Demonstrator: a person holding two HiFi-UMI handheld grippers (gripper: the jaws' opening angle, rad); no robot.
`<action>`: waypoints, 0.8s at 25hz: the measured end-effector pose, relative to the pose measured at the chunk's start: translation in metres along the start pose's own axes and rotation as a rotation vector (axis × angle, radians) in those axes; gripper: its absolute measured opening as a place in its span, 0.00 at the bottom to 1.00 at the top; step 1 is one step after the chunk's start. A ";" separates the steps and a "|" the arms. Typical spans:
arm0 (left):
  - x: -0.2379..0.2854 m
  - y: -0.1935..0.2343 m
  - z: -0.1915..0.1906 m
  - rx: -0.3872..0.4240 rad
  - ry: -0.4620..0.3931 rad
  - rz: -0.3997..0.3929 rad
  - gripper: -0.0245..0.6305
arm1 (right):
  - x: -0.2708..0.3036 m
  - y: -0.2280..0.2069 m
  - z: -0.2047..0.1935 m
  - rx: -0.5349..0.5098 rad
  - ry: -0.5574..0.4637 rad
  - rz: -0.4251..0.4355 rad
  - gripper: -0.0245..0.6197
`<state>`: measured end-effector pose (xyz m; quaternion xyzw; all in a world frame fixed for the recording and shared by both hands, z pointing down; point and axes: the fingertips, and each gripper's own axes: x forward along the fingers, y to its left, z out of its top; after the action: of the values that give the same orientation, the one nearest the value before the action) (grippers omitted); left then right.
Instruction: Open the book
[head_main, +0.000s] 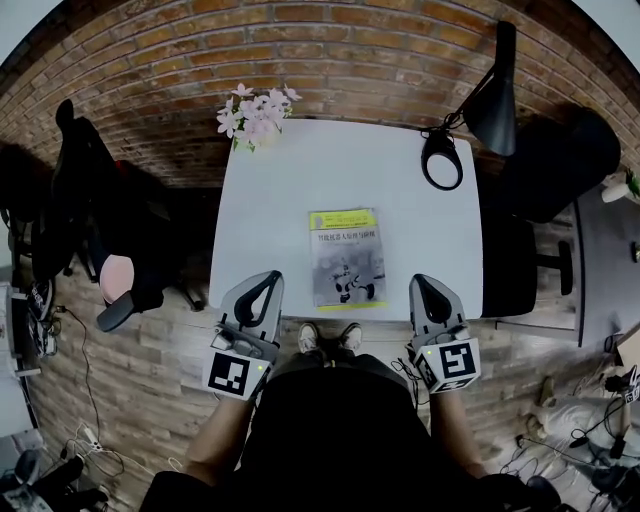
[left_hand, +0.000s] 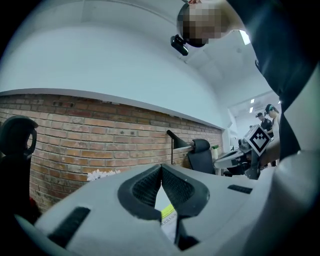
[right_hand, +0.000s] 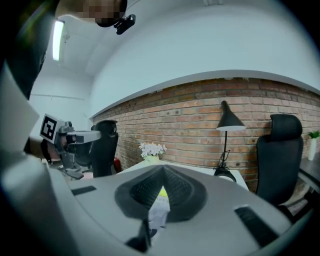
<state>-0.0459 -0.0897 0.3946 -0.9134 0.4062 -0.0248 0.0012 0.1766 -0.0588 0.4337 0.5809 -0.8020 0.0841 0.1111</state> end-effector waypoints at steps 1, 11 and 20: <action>0.001 -0.001 -0.002 -0.001 0.006 -0.001 0.07 | 0.003 -0.001 -0.006 0.008 0.006 0.004 0.06; -0.015 -0.001 -0.019 -0.029 0.069 0.037 0.07 | 0.043 0.001 -0.088 0.096 0.175 0.070 0.11; -0.043 0.005 -0.034 -0.045 0.116 0.092 0.07 | 0.083 -0.011 -0.190 0.286 0.382 -0.007 0.23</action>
<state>-0.0800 -0.0610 0.4263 -0.8906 0.4477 -0.0683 -0.0416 0.1777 -0.0882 0.6393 0.5672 -0.7442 0.3049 0.1777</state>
